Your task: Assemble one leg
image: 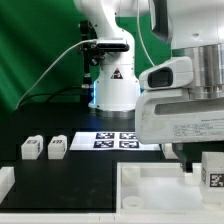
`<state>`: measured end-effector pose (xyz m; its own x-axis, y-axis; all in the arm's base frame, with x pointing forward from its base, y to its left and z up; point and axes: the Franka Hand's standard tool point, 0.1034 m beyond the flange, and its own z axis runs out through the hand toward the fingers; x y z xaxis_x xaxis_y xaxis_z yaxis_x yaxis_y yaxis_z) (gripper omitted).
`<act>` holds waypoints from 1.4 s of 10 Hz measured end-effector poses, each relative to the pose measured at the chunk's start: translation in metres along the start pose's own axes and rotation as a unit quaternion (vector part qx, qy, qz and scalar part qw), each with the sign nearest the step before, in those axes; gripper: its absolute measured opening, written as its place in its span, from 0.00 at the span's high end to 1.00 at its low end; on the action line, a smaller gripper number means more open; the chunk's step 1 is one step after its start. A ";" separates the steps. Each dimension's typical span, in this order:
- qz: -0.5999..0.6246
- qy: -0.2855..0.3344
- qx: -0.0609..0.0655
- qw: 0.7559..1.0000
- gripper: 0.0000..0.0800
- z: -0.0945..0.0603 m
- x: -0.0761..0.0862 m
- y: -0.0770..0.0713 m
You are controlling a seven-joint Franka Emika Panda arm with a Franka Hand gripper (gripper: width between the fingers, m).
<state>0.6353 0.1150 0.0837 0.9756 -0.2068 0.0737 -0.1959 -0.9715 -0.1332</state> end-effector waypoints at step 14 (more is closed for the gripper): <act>0.564 -0.017 0.018 0.825 0.63 0.002 -0.002 0.015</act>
Offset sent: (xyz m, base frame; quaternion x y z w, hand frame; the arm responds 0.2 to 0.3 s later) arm 0.0000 0.0000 0.0000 0.0000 0.0000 0.0899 0.9960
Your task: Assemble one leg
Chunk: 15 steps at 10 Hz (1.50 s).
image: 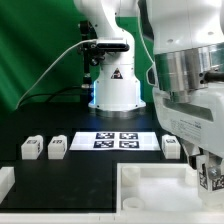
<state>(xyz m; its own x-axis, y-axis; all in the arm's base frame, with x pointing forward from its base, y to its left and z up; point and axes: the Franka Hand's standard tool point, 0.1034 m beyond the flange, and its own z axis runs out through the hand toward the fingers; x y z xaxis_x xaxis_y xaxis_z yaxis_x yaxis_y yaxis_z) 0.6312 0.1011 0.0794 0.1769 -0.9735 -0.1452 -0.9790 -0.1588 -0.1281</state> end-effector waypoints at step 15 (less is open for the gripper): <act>-0.472 -0.010 -0.021 0.882 0.19 0.005 -0.017 -0.002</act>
Offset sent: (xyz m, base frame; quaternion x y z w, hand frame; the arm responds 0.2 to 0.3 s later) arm 0.0000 0.0000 0.0000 0.0000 0.0000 -0.0899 0.9960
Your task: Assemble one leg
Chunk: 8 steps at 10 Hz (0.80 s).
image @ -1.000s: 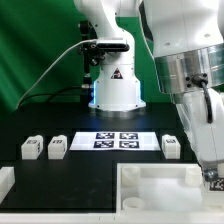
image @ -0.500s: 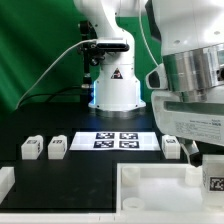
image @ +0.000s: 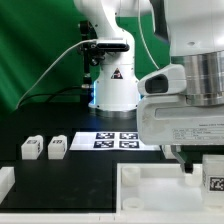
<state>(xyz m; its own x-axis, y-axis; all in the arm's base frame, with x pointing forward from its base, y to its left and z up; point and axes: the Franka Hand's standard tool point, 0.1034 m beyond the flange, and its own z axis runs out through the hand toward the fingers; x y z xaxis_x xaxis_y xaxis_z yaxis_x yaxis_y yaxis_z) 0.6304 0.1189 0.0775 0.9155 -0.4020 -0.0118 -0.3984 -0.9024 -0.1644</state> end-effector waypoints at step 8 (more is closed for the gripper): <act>0.463 -0.009 0.013 0.886 0.62 0.001 0.002 0.004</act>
Offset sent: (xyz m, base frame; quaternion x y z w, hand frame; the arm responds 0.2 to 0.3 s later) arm 0.0000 0.0000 0.0000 0.0000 0.0000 0.1790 0.9838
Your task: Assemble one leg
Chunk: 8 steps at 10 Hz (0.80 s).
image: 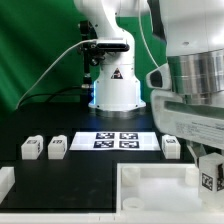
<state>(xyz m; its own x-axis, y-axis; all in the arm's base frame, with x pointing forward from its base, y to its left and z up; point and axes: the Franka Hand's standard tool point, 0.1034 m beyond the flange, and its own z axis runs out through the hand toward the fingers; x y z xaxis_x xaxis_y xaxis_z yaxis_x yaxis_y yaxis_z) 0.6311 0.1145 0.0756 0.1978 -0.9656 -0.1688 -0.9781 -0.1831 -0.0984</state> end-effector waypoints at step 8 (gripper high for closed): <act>-0.139 -0.011 0.003 0.990 0.53 0.005 -0.006 -0.001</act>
Offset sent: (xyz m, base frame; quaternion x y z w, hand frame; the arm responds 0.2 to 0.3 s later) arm 0.0000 0.0000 0.0000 0.0000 0.0000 0.0000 1.0000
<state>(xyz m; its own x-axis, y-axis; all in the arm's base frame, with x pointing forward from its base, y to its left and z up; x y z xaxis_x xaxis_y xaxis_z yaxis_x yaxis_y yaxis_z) 0.6313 0.1211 0.0717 0.4606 -0.8738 -0.1558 -0.8854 -0.4399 -0.1501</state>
